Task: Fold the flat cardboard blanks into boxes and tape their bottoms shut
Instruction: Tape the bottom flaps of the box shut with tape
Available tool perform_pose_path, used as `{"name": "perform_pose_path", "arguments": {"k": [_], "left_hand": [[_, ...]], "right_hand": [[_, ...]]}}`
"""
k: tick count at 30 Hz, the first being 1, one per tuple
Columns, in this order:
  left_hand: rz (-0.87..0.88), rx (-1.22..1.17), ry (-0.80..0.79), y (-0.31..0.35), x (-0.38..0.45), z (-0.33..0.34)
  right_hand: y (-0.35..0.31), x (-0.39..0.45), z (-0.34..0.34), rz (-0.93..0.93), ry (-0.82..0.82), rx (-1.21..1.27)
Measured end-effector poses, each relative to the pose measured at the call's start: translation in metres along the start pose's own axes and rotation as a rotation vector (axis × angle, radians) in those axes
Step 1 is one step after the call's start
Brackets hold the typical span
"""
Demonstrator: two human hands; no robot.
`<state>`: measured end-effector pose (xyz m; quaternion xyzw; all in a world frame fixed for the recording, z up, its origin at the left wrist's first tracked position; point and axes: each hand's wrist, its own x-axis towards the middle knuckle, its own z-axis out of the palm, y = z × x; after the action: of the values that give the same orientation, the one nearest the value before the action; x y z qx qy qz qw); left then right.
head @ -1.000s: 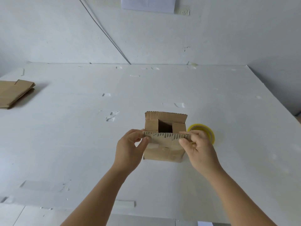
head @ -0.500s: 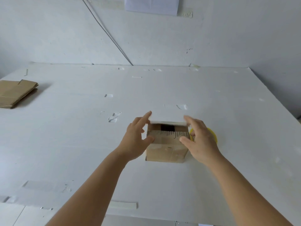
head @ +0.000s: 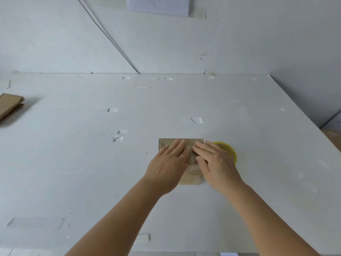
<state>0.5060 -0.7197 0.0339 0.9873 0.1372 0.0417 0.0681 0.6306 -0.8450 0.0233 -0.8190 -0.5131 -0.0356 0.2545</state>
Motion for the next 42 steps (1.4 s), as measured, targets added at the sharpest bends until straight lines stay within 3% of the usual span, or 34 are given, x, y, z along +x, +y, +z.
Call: {"name": "perform_pose_path", "arguments": {"k": [6, 8, 12, 14, 22, 33, 37, 42], "left_hand": [[-0.009, 0.02, -0.012, -0.001, 0.0, 0.001], [-0.006, 0.021, -0.011, -0.001, 0.001, 0.001], [0.006, 0.026, 0.002, -0.003, 0.0, 0.004], [0.007, 0.017, -0.009, -0.004, 0.0, 0.005], [0.007, -0.047, 0.031, -0.005, 0.001, 0.004], [-0.05, -0.138, 0.12, 0.0, -0.005, 0.007], [-0.072, -0.221, 0.16, 0.003, -0.004, 0.006], [-0.157, -0.531, 0.271, 0.005, -0.009, 0.001]], "right_hand": [[0.009, -0.004, -0.005, 0.188, -0.032, 0.3], [0.023, -0.005, -0.002, 0.302, -0.052, 0.225], [0.058, -0.012, 0.014, 0.357, -0.317, -0.151], [0.068, -0.016, 0.02, 0.387, -0.362, -0.221], [0.077, -0.016, 0.021, 0.402, -0.226, -0.151], [0.016, -0.001, -0.067, 0.478, 0.253, 0.434], [-0.011, 0.007, -0.075, 0.431, 0.282, 0.622], [-0.04, 0.01, -0.048, 0.375, 0.267, 0.729]]}}
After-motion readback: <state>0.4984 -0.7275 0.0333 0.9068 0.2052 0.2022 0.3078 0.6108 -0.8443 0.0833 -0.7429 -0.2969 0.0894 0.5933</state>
